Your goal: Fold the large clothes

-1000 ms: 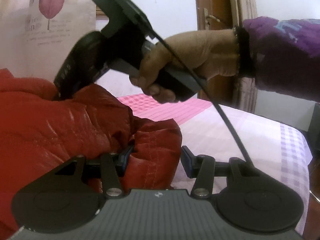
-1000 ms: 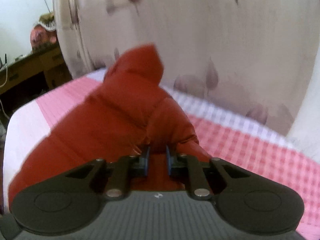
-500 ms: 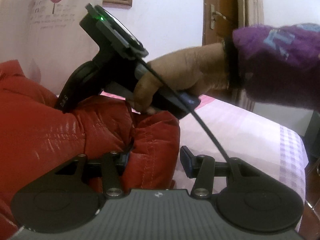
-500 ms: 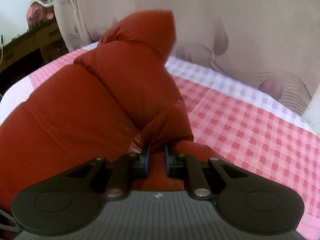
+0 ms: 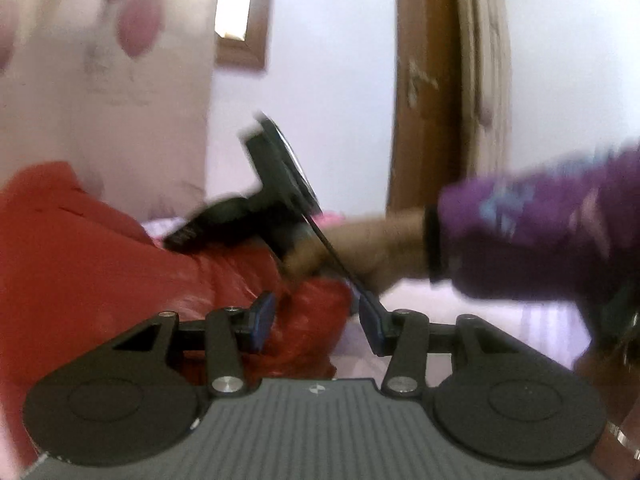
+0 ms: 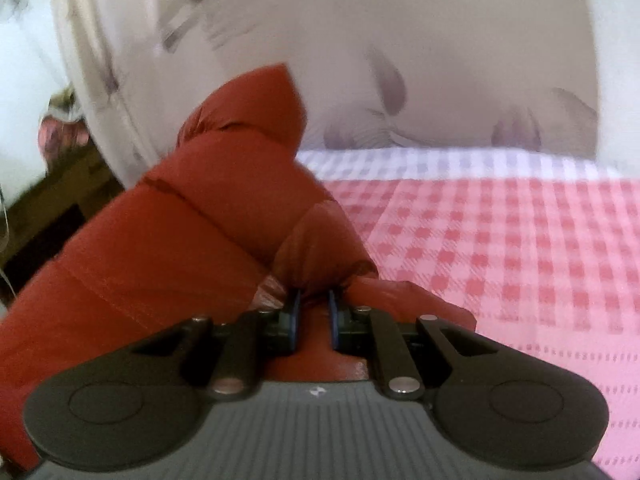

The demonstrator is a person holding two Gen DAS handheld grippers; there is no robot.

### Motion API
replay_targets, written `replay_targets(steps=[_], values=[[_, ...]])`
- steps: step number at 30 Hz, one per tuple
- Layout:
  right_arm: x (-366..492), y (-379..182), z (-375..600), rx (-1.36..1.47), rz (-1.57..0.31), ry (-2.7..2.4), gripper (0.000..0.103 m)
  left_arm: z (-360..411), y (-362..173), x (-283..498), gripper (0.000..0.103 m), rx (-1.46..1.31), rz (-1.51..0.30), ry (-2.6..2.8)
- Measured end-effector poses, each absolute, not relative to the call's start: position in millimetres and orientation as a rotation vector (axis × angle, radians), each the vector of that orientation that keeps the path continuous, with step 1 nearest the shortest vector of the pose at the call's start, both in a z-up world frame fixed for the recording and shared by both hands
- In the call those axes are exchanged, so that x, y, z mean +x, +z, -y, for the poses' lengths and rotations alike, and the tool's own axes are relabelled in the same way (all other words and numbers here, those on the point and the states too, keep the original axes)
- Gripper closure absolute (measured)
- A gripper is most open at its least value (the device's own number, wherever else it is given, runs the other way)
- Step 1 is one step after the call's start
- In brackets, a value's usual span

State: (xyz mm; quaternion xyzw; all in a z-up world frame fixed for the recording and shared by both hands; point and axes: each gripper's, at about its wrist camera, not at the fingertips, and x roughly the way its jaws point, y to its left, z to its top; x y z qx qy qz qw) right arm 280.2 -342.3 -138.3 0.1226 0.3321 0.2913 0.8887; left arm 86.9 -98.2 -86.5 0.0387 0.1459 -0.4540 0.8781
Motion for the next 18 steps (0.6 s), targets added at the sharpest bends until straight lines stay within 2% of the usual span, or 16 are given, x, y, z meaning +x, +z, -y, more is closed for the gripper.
replay_targets(steps=[3, 4, 6, 7, 10, 11, 12, 13, 14, 17, 18], values=[[275, -140, 347, 0.310, -0.672, 0.591, 0.091, 81, -67, 90, 0.053, 0.056, -0.242, -0.865], [274, -140, 349, 0.330, -0.664, 0.590, 0.091, 83, -64, 99, 0.053, 0.080, -0.271, -0.836], [270, -138, 353, 0.355, -0.643, 0.582, 0.090, 84, -69, 121, 0.060, 0.088, -0.380, -0.785], [266, -133, 355, 0.350, -0.636, 0.578, 0.089, 78, -72, 129, 0.068, 0.052, -0.395, -0.786], [242, -110, 366, 0.308, -0.587, 0.559, 0.082, 73, -72, 135, 0.069, 0.047, -0.393, -0.784], [231, -103, 369, 0.285, -0.570, 0.554, 0.068, 74, -70, 135, 0.069, 0.056, -0.388, -0.786], [218, -94, 371, 0.256, -0.553, 0.540, 0.040, 75, -69, 136, 0.069, 0.064, -0.384, -0.785], [201, -87, 374, 0.237, -0.534, 0.529, 0.025, 75, -70, 136, 0.069, 0.065, -0.382, -0.784], [186, -81, 375, 0.233, -0.520, 0.530, 0.015, 75, -70, 135, 0.069, 0.064, -0.378, -0.785], [136, -74, 375, 0.213, -0.516, 0.564, 0.016, 73, -72, 134, 0.069, 0.071, -0.366, -0.781], [123, -78, 371, 0.187, -0.542, 0.558, 0.021, 74, -71, 131, 0.069, 0.070, -0.364, -0.780]])
